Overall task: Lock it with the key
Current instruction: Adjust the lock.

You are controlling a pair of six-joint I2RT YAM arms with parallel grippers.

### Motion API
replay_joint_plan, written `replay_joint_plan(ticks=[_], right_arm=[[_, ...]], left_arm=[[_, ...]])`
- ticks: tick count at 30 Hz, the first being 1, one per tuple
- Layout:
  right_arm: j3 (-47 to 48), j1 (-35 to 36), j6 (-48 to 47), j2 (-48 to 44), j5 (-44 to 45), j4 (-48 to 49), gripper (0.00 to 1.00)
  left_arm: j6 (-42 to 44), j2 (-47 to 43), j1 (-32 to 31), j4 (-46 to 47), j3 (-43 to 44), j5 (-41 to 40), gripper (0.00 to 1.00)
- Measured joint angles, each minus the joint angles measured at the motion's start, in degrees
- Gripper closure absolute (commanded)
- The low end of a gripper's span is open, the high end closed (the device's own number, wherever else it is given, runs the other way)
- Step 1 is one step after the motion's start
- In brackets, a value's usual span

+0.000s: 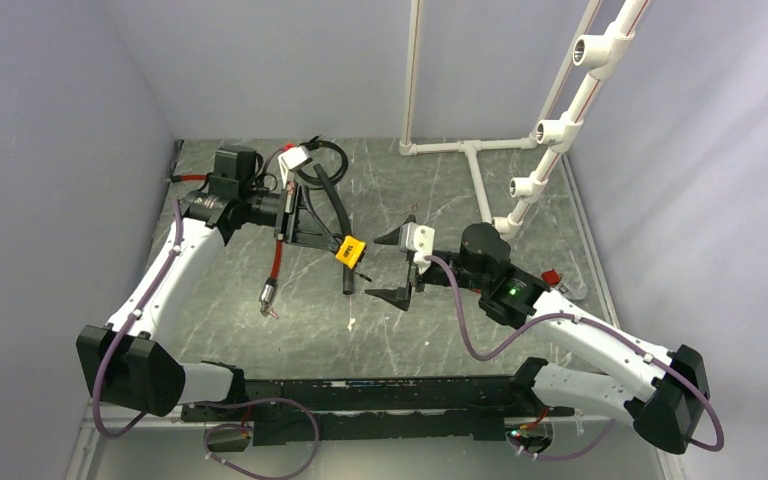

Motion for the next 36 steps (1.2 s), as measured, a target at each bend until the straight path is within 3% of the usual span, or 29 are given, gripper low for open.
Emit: replay_joint_plan(ticks=[7,14,23,36], right_arm=[[0.1,0.5,0.4,0.0,0.2,0.1,0.16],[0.2,0.5,0.6,-0.1,0.0,-0.2,0.19],[0.2,0.5,0.9,-0.4,-1.1,-0.4,0.34],[0.4,0.5,0.6,-0.3,-4.5,-2.3,0.41]], left_arm=[[3.0,0.0,-0.8,-3.1,0.0,-0.1,1.00],[10.5,0.8,-2.1,-11.3,0.8,-1.1,1.00],[12.8,1.9,-3.2,-13.6,1.2,-1.8,1.00],[15.4,1.9,-6.4,-16.4,1.3,-3.7,1.00]])
